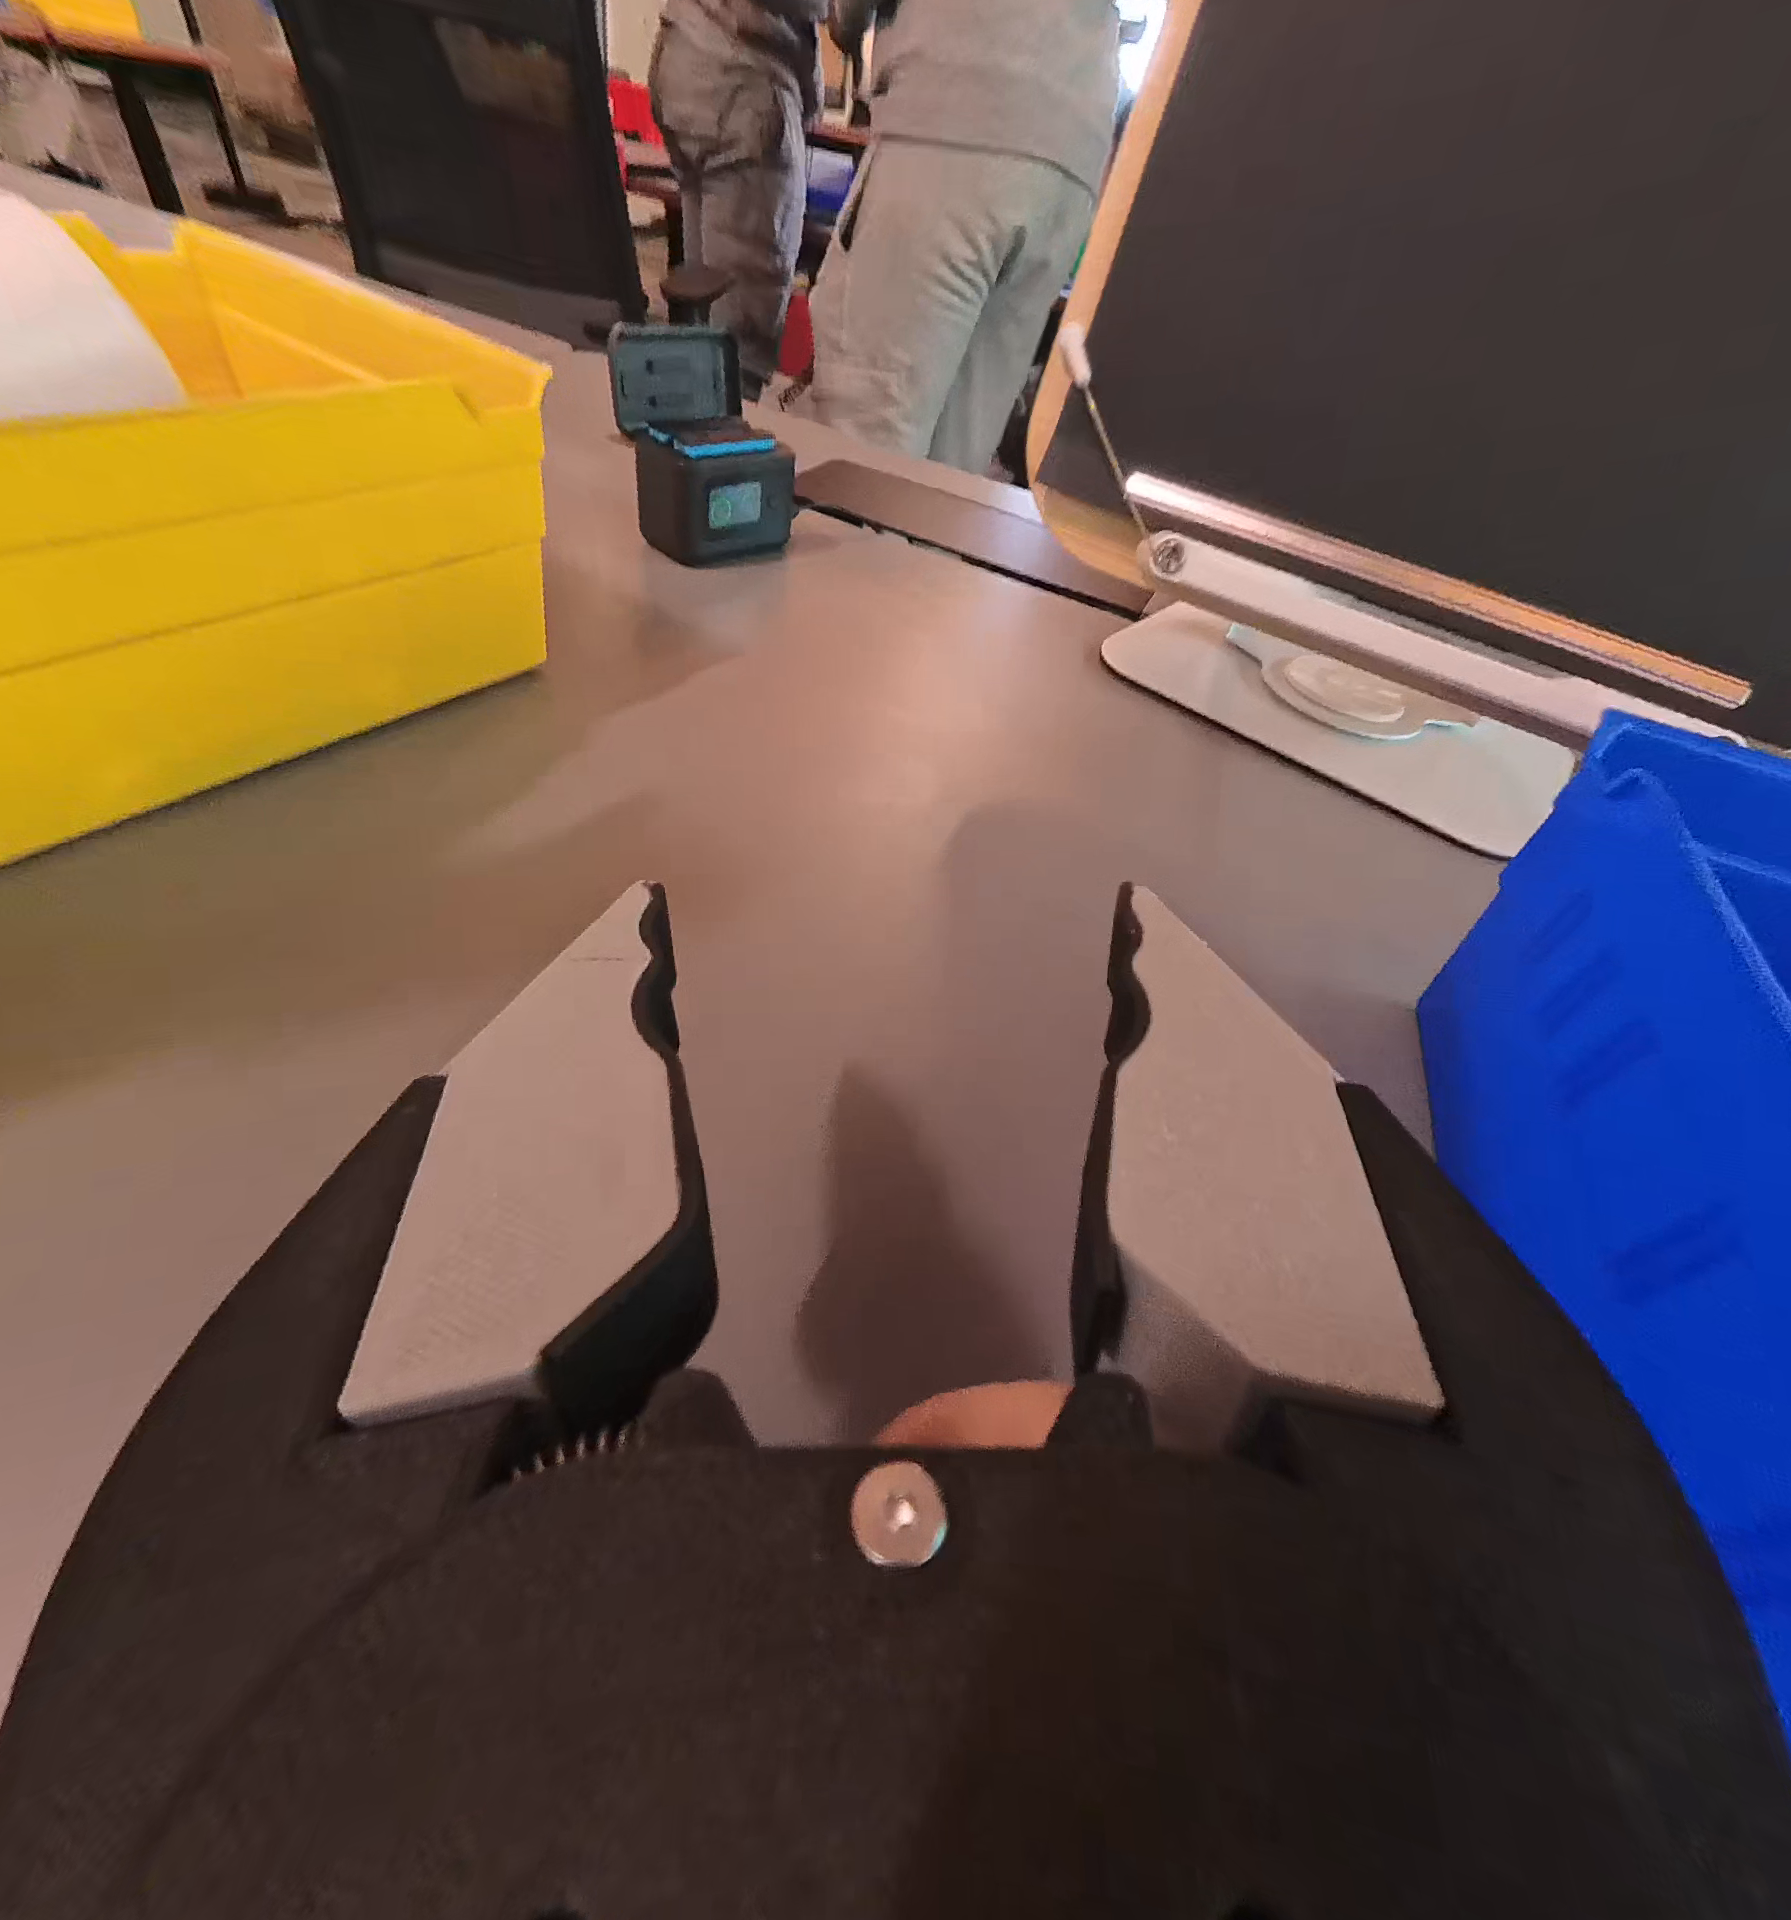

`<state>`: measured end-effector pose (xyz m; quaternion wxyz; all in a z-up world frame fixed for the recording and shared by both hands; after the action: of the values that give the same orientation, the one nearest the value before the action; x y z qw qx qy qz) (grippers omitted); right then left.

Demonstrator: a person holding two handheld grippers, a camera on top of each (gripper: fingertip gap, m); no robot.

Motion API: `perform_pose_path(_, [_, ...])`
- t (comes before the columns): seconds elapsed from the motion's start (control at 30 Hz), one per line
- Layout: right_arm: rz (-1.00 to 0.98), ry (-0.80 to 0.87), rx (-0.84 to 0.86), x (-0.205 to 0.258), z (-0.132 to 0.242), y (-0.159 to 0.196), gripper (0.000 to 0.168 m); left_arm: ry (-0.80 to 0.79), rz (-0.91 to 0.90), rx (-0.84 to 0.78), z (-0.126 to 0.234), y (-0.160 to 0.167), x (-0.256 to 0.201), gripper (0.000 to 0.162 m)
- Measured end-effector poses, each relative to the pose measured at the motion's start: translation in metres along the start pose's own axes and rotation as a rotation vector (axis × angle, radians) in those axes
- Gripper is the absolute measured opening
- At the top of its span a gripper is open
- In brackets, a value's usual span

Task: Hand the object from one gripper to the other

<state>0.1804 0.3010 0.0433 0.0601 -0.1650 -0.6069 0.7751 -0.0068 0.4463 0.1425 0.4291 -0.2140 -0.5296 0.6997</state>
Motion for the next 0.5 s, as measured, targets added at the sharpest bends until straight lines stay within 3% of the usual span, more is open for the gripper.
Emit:
perform_pose_path(0.27, [-0.022,-0.003,-0.061,-0.003,0.004,-0.003,0.079,-0.05,0.105,0.024,-0.011,0.013,0.037,0.041])
perform_pose_path(0.5, [-0.03,-0.011,-0.051,-0.003,0.004,-0.002,0.08,0.062,0.145,0.314,-0.087,0.056,0.045,0.043])
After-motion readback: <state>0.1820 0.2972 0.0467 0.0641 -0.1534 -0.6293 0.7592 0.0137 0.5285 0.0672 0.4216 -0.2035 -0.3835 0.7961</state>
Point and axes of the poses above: each gripper's, where its closed fingertips meet, z back along the fingers, y out of its underside, x = y × z across the jaws, the point moved 6 cm from there along z, back along the fingers, and after that the axes turned 5 degrees about y, right-handed, at the moved point
